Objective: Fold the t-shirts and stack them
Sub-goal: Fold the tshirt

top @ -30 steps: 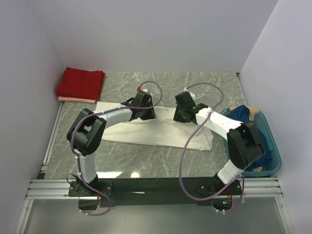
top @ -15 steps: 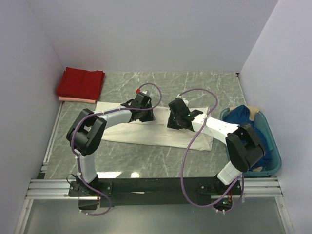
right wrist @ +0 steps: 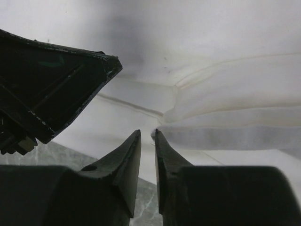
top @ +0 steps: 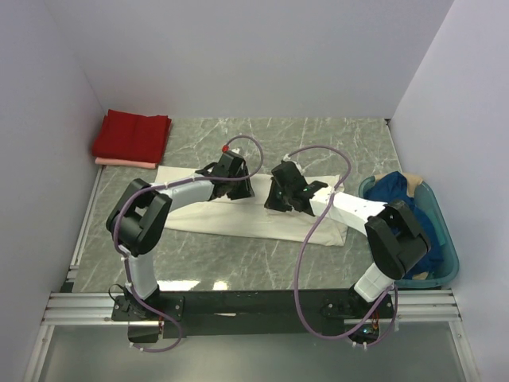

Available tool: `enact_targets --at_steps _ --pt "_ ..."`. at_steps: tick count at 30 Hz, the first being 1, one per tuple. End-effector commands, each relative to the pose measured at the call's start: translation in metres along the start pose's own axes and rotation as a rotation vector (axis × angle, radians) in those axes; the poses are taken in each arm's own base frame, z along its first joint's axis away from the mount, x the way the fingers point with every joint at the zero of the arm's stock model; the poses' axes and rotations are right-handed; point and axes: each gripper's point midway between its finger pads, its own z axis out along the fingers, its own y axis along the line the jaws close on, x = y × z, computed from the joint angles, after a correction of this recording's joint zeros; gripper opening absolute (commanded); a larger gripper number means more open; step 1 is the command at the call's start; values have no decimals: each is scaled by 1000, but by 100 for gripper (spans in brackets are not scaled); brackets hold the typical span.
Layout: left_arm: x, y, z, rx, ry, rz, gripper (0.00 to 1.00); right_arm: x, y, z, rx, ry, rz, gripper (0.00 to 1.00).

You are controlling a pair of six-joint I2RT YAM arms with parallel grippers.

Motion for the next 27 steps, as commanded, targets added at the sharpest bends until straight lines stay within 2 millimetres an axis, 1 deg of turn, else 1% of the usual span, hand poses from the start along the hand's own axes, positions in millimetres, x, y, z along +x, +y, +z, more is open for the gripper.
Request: enact_targets --at_steps 1,2,3,5,6,7,8,9,10,11,12,13,14,16,17,18,19,21,23,24,25,27 --pt "-16 -22 -19 90 -47 18 37 -1 14 -5 -59 -9 10 27" --pt "-16 -24 -21 99 -49 19 38 -1 14 -9 -64 -13 9 37" --pt "-16 -24 -22 106 -50 24 39 -1 14 -13 -67 -16 8 42" --pt "-15 -28 -27 129 -49 29 40 -1 13 -20 -71 -20 7 47" --pt "-14 -30 -31 142 -52 36 41 -3 13 -31 -76 -29 10 47" --pt "-13 -32 -33 155 -49 40 41 -5 9 -35 -64 -41 12 47" --pt "-11 -35 -35 177 -40 46 42 -8 -1 -39 -34 -60 21 47" --pt "-11 -39 -39 198 -44 58 43 -13 -6 -49 -30 -78 28 47" --pt "-7 -41 -41 209 -38 64 45 -10 -18 -52 -10 -76 39 47" --pt "-6 -43 -43 220 -36 72 46 -17 -33 -54 15 -93 68 47" --pt "-2 -47 -47 238 -37 88 48 -23 -40 -65 7 -119 84 47" --pt "0 -49 -48 244 -35 95 49 -25 -50 -68 15 -129 95 47" --pt "3 -50 -50 250 -32 100 50 -32 -72 -74 43 -156 135 47" --pt "11 -56 -50 264 -12 122 51 -32 -90 -79 67 -164 149 49" --pt "14 -58 -50 269 -5 133 51 -32 -104 -80 92 -168 165 50" --pt "22 -63 -49 270 5 161 51 -37 -116 -85 112 -186 178 51" --pt "24 -66 -49 268 3 177 51 -38 -125 -86 135 -191 184 51" --pt "35 -71 -47 244 10 225 51 -41 -144 -90 183 -207 196 51" --pt "43 -71 -44 226 25 246 51 -42 -154 -91 205 -208 202 51" --pt "49 -74 -44 224 31 262 51 -42 -157 -91 210 -208 198 51" --pt "50 -73 -43 208 26 267 50 -44 -162 -92 218 -212 211 51" --pt "56 -72 -41 186 32 273 50 -40 -165 -89 221 -199 213 51"
